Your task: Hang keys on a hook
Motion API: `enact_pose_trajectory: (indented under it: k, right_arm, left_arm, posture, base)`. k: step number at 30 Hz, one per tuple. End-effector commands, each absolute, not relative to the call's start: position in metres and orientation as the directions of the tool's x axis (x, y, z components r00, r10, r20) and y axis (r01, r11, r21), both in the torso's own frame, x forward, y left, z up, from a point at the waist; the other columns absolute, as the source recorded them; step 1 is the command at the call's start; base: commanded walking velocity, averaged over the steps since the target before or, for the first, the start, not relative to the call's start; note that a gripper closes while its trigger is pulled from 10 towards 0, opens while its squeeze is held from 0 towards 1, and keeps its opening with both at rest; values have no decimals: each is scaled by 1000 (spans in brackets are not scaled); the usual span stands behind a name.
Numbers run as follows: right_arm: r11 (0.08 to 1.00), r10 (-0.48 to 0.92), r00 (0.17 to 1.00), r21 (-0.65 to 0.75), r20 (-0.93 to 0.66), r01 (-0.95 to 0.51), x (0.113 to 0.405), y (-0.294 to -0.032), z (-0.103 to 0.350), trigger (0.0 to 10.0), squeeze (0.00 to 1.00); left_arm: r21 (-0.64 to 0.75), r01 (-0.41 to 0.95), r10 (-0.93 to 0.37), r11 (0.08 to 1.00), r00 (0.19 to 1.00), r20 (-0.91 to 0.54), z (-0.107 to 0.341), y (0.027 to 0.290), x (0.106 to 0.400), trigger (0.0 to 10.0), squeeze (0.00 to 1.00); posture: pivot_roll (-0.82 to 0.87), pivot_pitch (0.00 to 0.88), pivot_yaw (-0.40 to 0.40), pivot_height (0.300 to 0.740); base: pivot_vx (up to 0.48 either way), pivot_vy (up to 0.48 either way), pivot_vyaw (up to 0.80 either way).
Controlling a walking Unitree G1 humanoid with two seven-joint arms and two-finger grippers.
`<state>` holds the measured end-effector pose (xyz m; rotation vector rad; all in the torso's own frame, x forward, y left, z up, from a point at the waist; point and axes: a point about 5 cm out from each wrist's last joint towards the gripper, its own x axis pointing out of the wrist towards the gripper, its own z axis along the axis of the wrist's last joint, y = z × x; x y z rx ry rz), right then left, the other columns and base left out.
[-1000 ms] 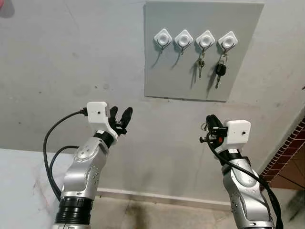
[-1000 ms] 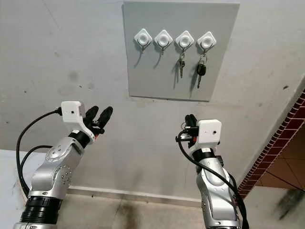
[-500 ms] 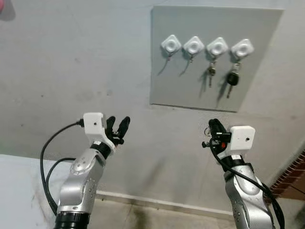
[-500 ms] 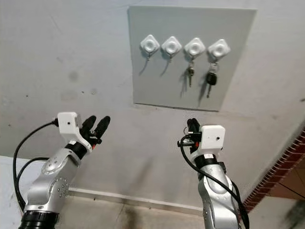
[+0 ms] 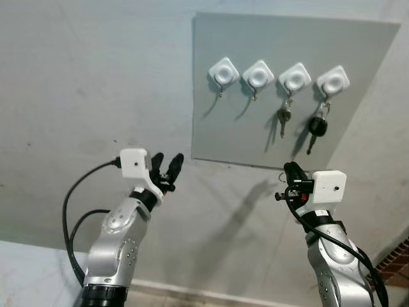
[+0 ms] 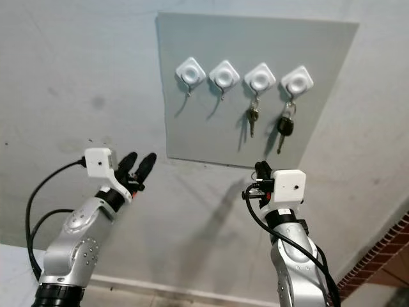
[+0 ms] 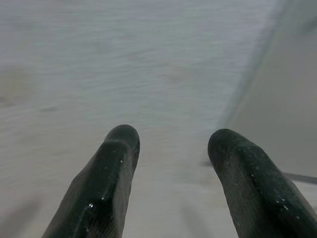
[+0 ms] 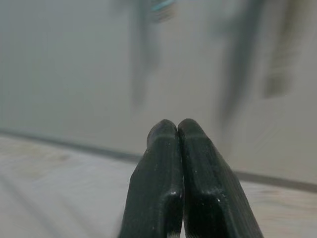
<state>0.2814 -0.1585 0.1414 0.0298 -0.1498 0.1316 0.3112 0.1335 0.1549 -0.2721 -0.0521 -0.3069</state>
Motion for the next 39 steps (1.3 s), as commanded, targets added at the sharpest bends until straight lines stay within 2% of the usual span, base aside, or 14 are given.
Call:
enact_pose_trajectory:
  k: [1, 8, 15, 18, 29, 39]
  right_arm:
    - [990, 138, 981, 15, 139, -141, 281, -157, 142, 10000, 0]
    - [984, 174, 975, 11, 137, -177, 283, -155, 145, 10000, 0]
    - [946, 319, 928, -7, 191, -324, 293, -140, 166, 10000, 0]
    - [933, 353, 911, -9, 216, -359, 297, -134, 174, 10000, 0]
    - [892, 430, 844, -8, 322, -452, 314, -119, 208, 10000, 0]
    - [879, 439, 800, -10, 408, -478, 322, -110, 232, 10000, 0]
  left_arm:
    - [-247, 287, -275, 925, 958, 82, 155, 136, 310, 10000, 0]
    - [-196, 318, -302, 927, 947, 110, 164, 132, 311, 10000, 0]
    - [-124, 446, -422, 887, 889, 179, 186, 116, 313, 10000, 0]
    - [-115, 459, -434, 881, 880, 193, 192, 113, 314, 10000, 0]
    - [-71, 530, -502, 845, 833, 233, 209, 99, 314, 10000, 0]
    - [-54, 563, -533, 825, 806, 258, 219, 90, 316, 10000, 0]
  posture:
    - [108, 0, 16, 740]
    - [111, 0, 12, 740]
    - [117, 0, 7, 740]
    - [116, 0, 10, 740]
    - [120, 0, 15, 740]
    - [123, 0, 14, 740]
  base:
    - [0, 0, 0]
    - [0, 0, 0]
    - [0, 0, 0]
    - [0, 0, 0]
    - [0, 0, 0]
    - [0, 0, 0]
